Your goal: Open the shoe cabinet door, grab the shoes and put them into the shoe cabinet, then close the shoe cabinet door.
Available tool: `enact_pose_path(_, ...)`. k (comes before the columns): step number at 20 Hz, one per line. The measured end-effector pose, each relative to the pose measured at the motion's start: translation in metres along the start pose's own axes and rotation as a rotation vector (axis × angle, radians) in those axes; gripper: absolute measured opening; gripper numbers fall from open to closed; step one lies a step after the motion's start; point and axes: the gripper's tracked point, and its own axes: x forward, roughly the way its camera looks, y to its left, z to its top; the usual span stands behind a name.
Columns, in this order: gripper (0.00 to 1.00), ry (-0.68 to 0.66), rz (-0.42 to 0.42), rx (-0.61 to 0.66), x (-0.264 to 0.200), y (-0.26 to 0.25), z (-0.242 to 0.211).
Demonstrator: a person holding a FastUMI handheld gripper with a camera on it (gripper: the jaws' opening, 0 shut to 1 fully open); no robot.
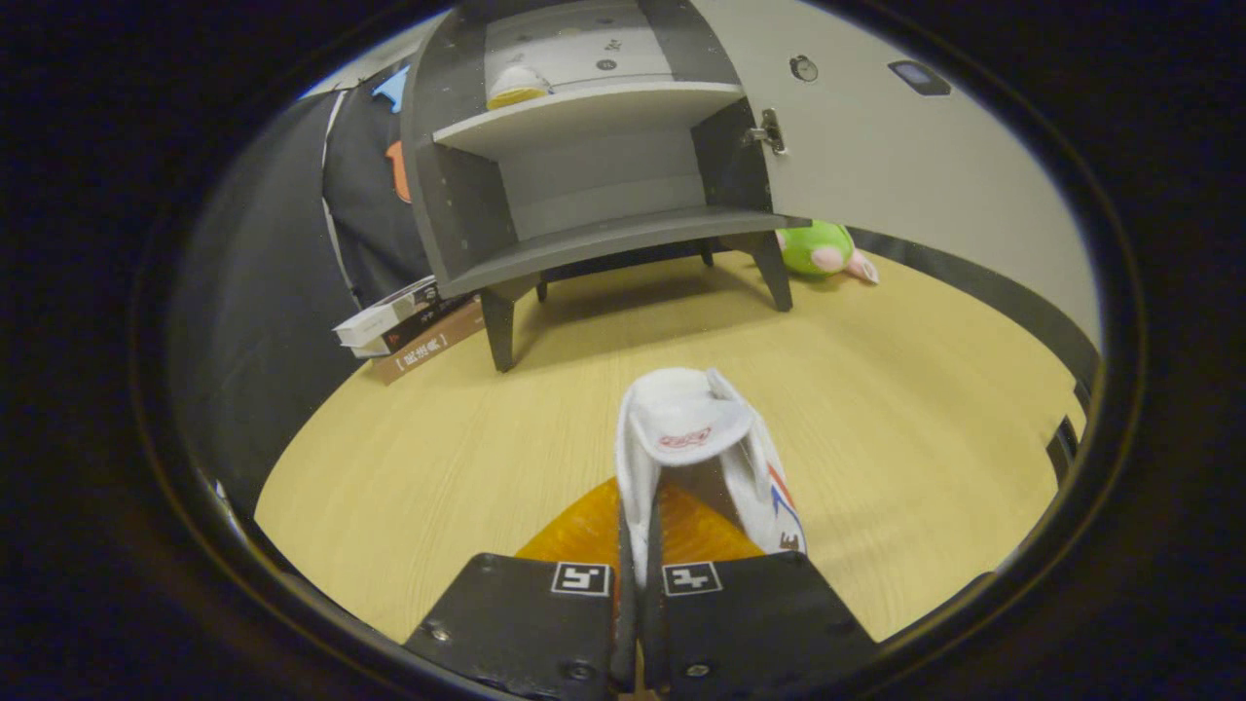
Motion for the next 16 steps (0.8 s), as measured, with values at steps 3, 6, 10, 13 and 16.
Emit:
enact_pose_path(3,0.06,-0.039,0.006,-0.016,-0.004,-0.002,0.008)
enact_pose_path(6,0.05,-0.067,0.039,0.010,-0.013,-0.003,0.011)
enact_pose_path(10,0.05,-0.085,0.078,0.004,-0.032,0.004,0.019)
enact_pose_path(13,0.05,-0.125,0.111,-0.012,-0.055,0.016,0.040)
enact_pose_path(16,0.05,-0.194,0.126,-0.036,-0.081,0.027,0.072)
